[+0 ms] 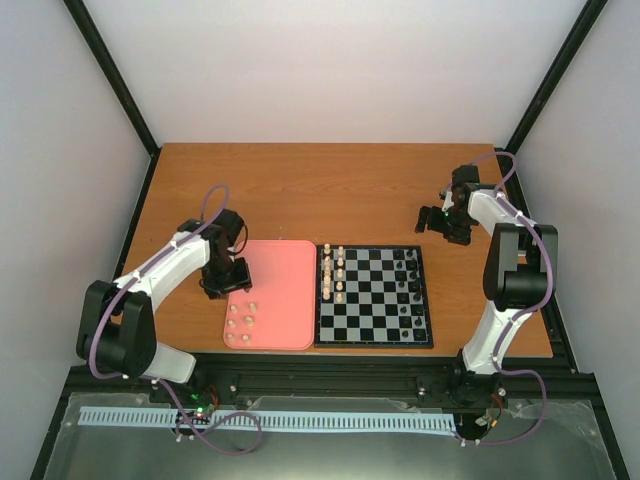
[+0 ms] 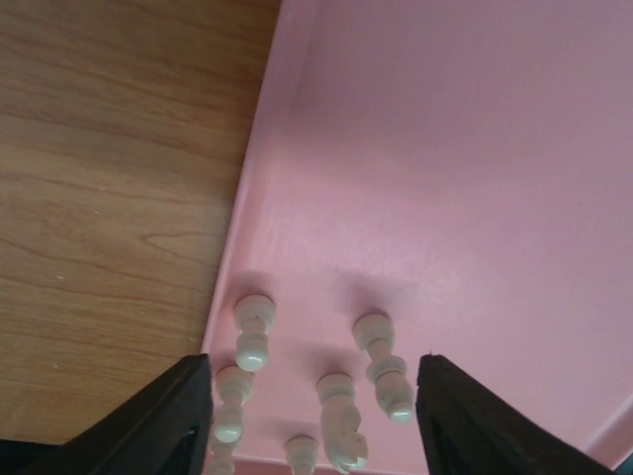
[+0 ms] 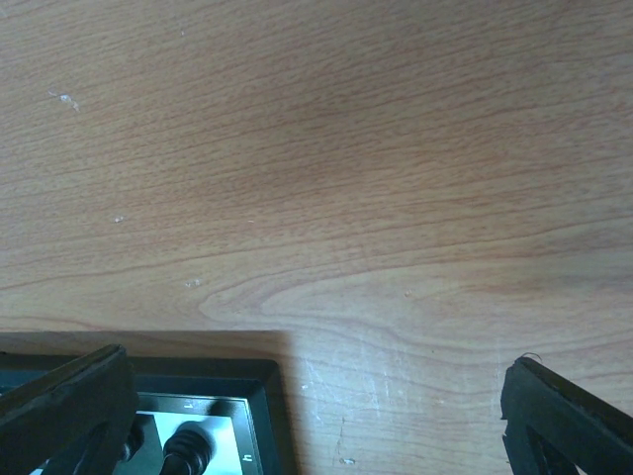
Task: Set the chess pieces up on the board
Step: Pick up the chess piece from the storage box.
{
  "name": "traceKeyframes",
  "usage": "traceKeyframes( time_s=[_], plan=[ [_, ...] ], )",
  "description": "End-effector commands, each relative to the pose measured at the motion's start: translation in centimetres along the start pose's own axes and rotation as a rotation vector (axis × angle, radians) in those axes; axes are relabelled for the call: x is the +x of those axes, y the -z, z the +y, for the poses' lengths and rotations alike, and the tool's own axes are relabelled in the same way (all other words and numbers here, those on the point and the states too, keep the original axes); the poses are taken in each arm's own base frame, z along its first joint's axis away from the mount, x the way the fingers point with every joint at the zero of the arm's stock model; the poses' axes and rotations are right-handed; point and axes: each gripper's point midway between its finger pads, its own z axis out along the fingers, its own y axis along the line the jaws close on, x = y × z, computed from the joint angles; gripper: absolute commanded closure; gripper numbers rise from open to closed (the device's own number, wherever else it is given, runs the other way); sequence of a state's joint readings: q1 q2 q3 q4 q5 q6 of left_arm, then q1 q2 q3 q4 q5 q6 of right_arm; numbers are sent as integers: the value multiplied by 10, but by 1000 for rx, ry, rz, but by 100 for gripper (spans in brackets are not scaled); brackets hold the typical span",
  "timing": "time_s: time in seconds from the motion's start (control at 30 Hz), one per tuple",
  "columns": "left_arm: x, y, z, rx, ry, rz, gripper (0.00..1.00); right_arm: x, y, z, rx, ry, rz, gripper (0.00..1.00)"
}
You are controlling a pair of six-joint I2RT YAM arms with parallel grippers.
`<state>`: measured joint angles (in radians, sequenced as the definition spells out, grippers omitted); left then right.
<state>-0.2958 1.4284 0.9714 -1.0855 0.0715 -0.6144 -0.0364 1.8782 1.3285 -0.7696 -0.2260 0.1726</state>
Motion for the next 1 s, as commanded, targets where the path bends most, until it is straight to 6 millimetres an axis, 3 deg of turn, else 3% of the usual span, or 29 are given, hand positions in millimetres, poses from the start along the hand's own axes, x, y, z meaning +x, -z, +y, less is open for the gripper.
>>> traceKeyframes(
  time_s=[0.0, 0.27, 0.97],
  plan=[
    [5, -13, 3, 38, 65, 17, 46, -6, 5, 8, -19, 21, -21, 0],
    [9, -26, 14, 20, 92, 51, 52, -5, -2, 8, -22, 15, 2, 0],
    [20, -44, 15, 8, 80, 144, 71, -4, -9, 4, -9, 11, 20, 0]
  ],
)
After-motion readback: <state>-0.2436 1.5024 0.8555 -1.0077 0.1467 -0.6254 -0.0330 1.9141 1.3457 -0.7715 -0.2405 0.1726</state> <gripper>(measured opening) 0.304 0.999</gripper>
